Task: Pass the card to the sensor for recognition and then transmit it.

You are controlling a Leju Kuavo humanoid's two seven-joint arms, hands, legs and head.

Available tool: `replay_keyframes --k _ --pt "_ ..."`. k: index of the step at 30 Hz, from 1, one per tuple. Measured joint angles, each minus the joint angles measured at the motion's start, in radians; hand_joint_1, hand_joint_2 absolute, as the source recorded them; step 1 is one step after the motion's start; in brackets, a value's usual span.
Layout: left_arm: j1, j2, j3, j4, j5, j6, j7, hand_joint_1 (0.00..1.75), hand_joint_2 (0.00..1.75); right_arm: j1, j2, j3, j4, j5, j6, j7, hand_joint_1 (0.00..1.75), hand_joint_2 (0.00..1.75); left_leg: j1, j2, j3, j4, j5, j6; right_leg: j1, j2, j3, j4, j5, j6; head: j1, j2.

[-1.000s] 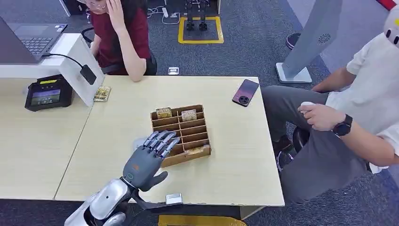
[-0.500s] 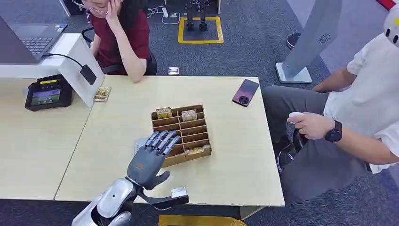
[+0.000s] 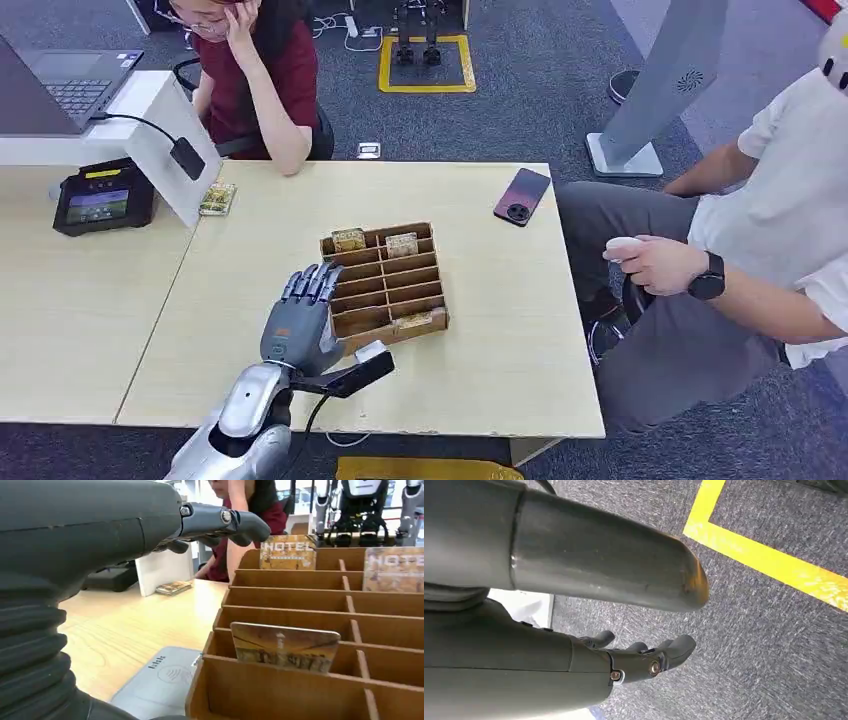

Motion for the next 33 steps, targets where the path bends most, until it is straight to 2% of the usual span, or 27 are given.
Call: replay_keyframes --k 8,14,21,27,33 --pt "-0.005 -0.029 0.051 0.036 -0.007 0.014 0.013 0.0 1.75 0.0 0.002 0.0 -0.004 0.01 -0.002 -0.003 0.0 0.0 0.0 0.0 0.0 0.0 0.0 0.0 0.0 0.0 0.0 0.0 0.0 0.0 0.0 0.0" --pt "-0.022 -0.034 0.092 0.043 -0.006 0.026 0.027 0.0 1.75 0.001 0.005 -0.001 -0.005 0.01 -0.003 -0.003 0.0 0.0 0.0 0.0 0.0 0.0 0.0 0.0 0.0 0.0 0.0 0.0 0.0 0.0 0.0 0.0" --pt "-0.027 -0.037 0.102 0.05 -0.007 0.025 0.026 0.0 1.75 0.001 0.005 -0.002 -0.007 0.01 -0.003 -0.003 0.0 0.0 0.0 0.0 0.0 0.0 0.0 0.0 0.0 0.0 0.0 0.0 0.0 0.0 0.0 0.0" --pt "-0.028 -0.04 0.102 0.05 0.033 0.002 -0.011 0.0 1.75 0.001 0.008 -0.013 -0.01 0.014 -0.003 -0.003 0.0 0.0 0.0 0.0 0.0 0.0 0.0 0.0 0.0 0.0 0.0 0.0 0.0 0.0 0.0 0.0" --pt "-0.03 -0.042 0.101 0.037 0.04 -0.002 -0.013 0.0 1.75 0.001 0.008 -0.023 -0.013 0.014 -0.003 -0.003 0.0 0.0 0.0 0.0 0.0 0.0 0.0 0.0 0.0 0.0 0.0 0.0 0.0 0.0 0.0 0.0"
